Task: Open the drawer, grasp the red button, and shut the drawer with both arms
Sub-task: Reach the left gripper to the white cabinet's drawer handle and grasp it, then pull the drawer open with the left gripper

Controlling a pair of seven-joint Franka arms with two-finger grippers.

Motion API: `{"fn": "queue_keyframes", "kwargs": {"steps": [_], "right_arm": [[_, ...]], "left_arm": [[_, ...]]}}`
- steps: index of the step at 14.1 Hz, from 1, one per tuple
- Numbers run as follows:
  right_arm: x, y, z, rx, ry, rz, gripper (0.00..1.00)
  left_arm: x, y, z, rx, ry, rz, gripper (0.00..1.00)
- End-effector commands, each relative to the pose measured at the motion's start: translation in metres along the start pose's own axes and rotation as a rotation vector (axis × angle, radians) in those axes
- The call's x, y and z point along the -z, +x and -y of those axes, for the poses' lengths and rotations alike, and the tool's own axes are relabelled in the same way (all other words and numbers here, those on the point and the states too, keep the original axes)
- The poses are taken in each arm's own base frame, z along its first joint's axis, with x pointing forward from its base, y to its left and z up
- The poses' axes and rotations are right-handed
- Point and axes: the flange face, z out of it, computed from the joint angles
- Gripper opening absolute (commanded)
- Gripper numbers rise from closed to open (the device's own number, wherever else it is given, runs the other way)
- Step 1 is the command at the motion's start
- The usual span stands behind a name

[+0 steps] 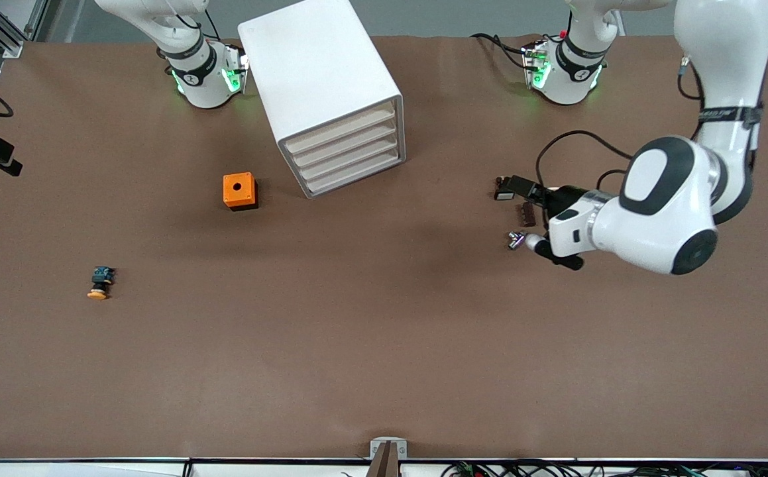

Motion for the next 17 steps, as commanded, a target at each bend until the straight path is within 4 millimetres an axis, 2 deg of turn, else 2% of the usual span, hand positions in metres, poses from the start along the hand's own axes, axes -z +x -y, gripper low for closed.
{"fn": "queue_keyframes", "kwargs": {"steps": [1,3,7,8,14,17], "right_arm": [[0.003,0.002,0.001,0.0,0.002,0.004,1.0],[0.003,0.002,0.0,-0.002,0.002,0.003,1.0],[0.003,0.002,0.0,-0.002,0.002,0.003,1.0],[0.003,0.002,0.0,-0.002,0.002,0.003,1.0],[0.003,0.003,0.001,0.0,0.002,0.001,1.0],[0.002,0.003,0.002,0.002,0.005,0.002,1.0]], "left_arm": [[-0.03,0.029,0.013,-0.088,-0.177,0.034,1.0],[-0.056,0.049,0.025,-0.103,-0.335,0.044,1.0],[-0.124,0.072,0.012,-0.093,-0.534,0.048,1.0],[-0.147,0.076,0.002,-0.132,-0.569,0.048,1.0],[-0.22,0.085,-0.027,-0.253,-0.657,0.038,1.0],[-0.249,0.086,-0.047,-0.3,-0.682,0.053,1.0]]}}
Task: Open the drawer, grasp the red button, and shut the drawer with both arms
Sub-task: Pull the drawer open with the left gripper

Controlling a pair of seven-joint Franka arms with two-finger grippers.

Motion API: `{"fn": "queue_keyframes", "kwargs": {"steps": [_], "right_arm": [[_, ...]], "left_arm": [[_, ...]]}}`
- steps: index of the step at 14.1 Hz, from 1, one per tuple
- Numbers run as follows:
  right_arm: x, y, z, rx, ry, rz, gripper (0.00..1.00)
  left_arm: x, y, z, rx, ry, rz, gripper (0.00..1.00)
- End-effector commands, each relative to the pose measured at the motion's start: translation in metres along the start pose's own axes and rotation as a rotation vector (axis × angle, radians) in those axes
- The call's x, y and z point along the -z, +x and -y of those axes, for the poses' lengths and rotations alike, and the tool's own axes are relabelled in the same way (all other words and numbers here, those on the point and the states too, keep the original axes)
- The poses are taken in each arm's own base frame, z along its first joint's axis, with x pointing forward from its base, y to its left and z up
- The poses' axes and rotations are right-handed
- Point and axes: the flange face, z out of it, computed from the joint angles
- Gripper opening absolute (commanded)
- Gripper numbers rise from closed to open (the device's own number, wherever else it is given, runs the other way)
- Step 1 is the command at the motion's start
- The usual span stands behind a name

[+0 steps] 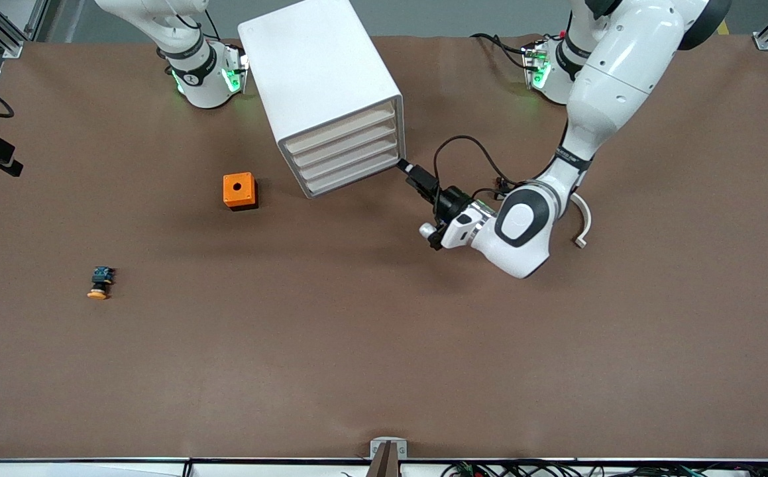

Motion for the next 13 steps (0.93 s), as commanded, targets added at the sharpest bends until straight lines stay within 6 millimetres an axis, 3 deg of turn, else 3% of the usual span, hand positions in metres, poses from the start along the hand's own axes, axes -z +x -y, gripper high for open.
{"fn": "queue_keyframes", "kwargs": {"steps": [1,4,9,13], "right_arm": [[0.003,0.003,0.001,0.0,0.004,0.001,1.0],[0.003,0.003,0.002,0.0,0.005,0.003,1.0],[0.003,0.003,0.002,0.002,0.005,0.001,1.0],[0.007,0.002,-0.001,-0.004,0.002,-0.006,1.0]], "left_arm": [[-0.023,0.005,0.009,-0.068,-0.013,0.0,1.0],[-0.039,0.005,0.031,-0.121,-0.039,0.004,1.0],[-0.078,0.008,0.033,-0.154,-0.095,-0.002,0.86],[-0.111,0.012,0.044,-0.153,-0.102,-0.023,0.83]]}}
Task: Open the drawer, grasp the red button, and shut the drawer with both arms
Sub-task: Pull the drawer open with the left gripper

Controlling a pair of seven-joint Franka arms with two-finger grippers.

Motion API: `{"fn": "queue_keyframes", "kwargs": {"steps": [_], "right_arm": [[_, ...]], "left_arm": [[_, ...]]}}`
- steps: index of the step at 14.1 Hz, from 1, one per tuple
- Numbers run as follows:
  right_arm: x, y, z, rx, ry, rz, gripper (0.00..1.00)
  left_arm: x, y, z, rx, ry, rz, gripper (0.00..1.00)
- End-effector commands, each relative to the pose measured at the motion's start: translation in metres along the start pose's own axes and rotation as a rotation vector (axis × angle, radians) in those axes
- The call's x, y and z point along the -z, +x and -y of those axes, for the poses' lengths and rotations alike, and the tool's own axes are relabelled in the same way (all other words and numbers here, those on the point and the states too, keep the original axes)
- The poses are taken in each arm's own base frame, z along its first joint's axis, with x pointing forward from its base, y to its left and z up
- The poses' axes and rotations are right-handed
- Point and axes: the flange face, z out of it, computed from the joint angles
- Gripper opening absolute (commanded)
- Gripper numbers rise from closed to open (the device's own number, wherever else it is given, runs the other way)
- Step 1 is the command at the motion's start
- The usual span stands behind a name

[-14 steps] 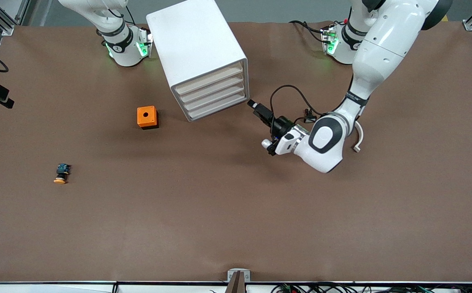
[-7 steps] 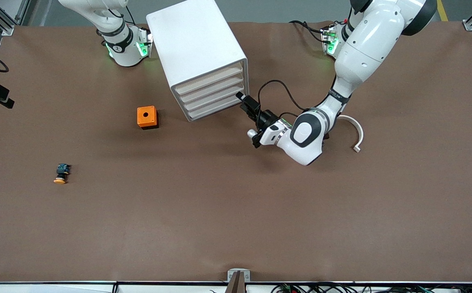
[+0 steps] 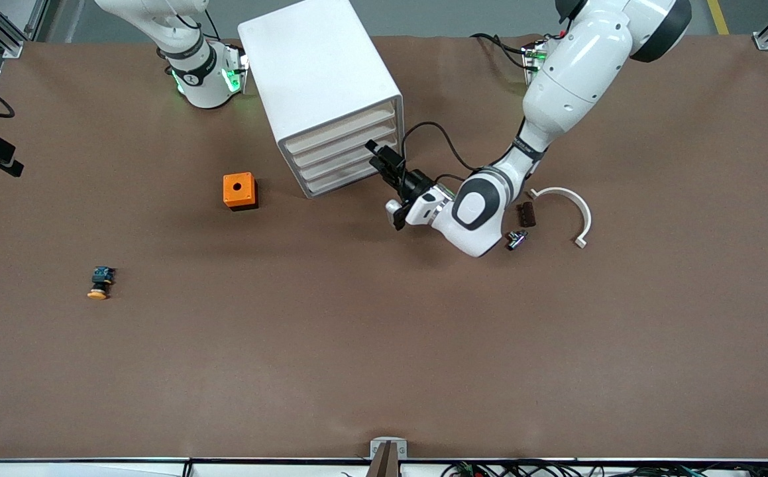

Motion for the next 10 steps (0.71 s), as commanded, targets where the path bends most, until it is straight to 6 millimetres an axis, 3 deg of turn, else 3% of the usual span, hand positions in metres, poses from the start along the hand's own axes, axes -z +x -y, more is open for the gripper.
{"fn": "queue_keyframes", "kwargs": {"steps": [1,5,8,10], "right_arm": [[0.005,0.002,-0.002,-0.005,0.0,-0.003,1.0],[0.007,0.002,-0.002,-0.006,-0.003,-0.006,1.0],[0.007,0.002,-0.002,-0.013,-0.003,-0.008,1.0],[0.006,0.002,-0.002,-0.016,-0.001,-0.003,1.0]], "left_arm": [[-0.012,0.0,0.012,-0.006,0.0,-0.026,0.83],[-0.026,-0.002,0.019,-0.001,0.035,-0.03,0.75],[-0.035,-0.001,0.018,0.007,0.052,-0.025,0.55],[-0.037,0.001,0.015,0.016,0.05,-0.033,0.5]]}}
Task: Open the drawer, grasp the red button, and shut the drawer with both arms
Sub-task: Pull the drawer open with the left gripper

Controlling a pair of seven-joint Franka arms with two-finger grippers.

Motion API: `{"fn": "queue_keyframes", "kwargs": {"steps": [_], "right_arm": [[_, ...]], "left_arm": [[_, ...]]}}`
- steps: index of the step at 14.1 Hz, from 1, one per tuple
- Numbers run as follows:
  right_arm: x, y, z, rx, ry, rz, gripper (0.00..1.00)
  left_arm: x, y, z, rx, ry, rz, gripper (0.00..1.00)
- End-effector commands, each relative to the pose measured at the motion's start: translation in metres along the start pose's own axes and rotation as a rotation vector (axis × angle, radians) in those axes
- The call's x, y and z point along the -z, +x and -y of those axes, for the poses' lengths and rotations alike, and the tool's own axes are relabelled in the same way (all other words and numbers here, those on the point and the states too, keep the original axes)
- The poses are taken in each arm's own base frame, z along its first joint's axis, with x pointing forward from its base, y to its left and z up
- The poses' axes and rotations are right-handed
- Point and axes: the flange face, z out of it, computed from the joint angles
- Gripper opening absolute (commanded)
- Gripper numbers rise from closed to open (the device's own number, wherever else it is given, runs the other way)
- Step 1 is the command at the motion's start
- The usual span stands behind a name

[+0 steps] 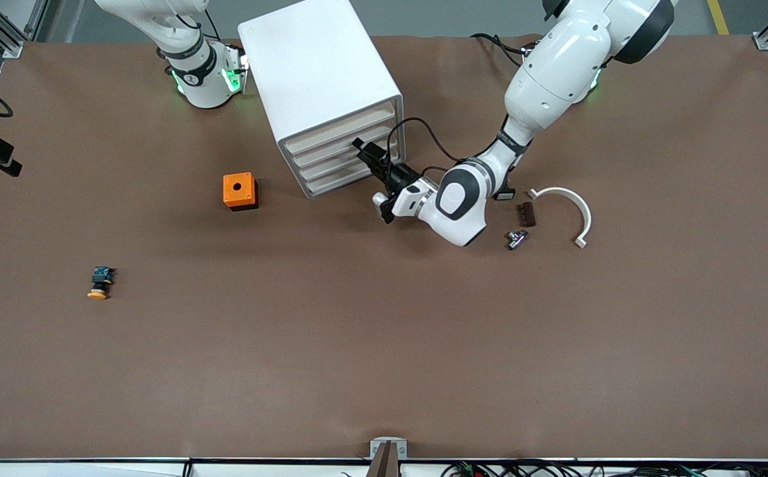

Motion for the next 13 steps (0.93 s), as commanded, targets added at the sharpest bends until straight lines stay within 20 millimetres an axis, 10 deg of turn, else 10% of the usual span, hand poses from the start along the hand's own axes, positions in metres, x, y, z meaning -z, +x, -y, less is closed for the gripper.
{"fn": "queue_keyframes", "kwargs": {"steps": [1,13], "right_arm": [[0.005,0.002,-0.001,-0.016,0.001,0.0,1.0],[-0.02,0.003,0.044,-0.115,-0.008,0.1,1.0]], "left_arm": [[-0.009,0.002,-0.008,0.004,-0.011,-0.028,0.48],[-0.013,0.009,-0.023,0.048,-0.032,-0.043,0.24]]}}
